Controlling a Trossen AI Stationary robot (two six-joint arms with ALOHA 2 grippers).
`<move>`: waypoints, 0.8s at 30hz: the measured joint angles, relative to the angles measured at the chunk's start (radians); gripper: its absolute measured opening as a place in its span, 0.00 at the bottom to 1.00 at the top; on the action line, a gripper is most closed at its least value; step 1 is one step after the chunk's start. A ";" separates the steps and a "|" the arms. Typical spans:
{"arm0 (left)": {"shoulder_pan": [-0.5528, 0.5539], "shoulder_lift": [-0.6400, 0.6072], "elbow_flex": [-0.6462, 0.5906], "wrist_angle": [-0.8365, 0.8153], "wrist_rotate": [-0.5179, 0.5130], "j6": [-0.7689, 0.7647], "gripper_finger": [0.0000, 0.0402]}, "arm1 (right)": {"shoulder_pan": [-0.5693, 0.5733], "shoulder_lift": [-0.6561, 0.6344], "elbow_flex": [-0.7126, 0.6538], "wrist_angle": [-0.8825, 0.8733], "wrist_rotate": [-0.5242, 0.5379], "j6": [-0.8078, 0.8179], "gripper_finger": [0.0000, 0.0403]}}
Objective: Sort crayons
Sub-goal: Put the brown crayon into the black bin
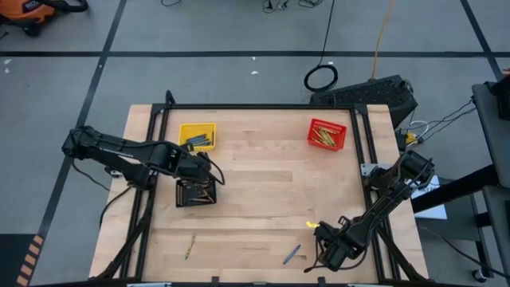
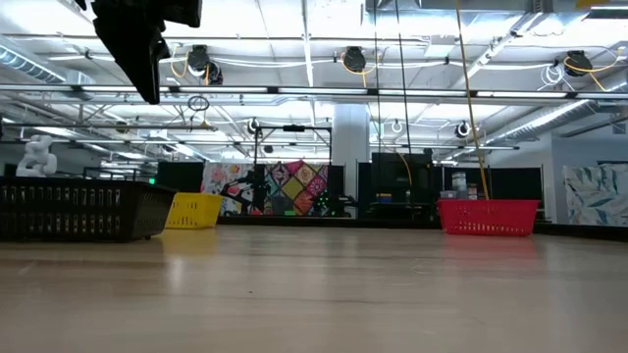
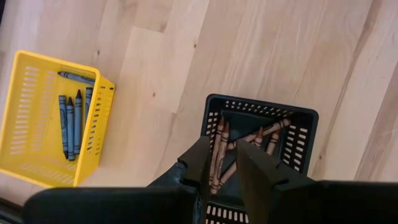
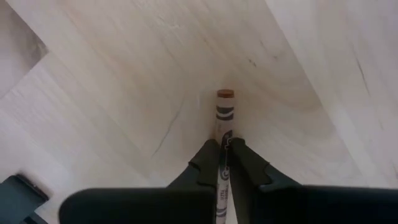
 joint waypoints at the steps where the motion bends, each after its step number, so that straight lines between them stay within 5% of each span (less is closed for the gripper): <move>1: 0.000 0.000 0.000 0.000 0.000 0.000 0.19 | 0.000 0.001 0.015 -0.011 0.000 -0.007 0.00; 15: 0.000 0.000 0.000 0.055 0.000 0.006 0.19 | -0.029 0.010 0.182 -0.155 0.105 -0.092 0.00; 24: 0.000 0.000 -0.020 0.233 0.011 0.066 0.19 | -0.069 0.007 0.227 -0.254 0.165 -0.134 0.00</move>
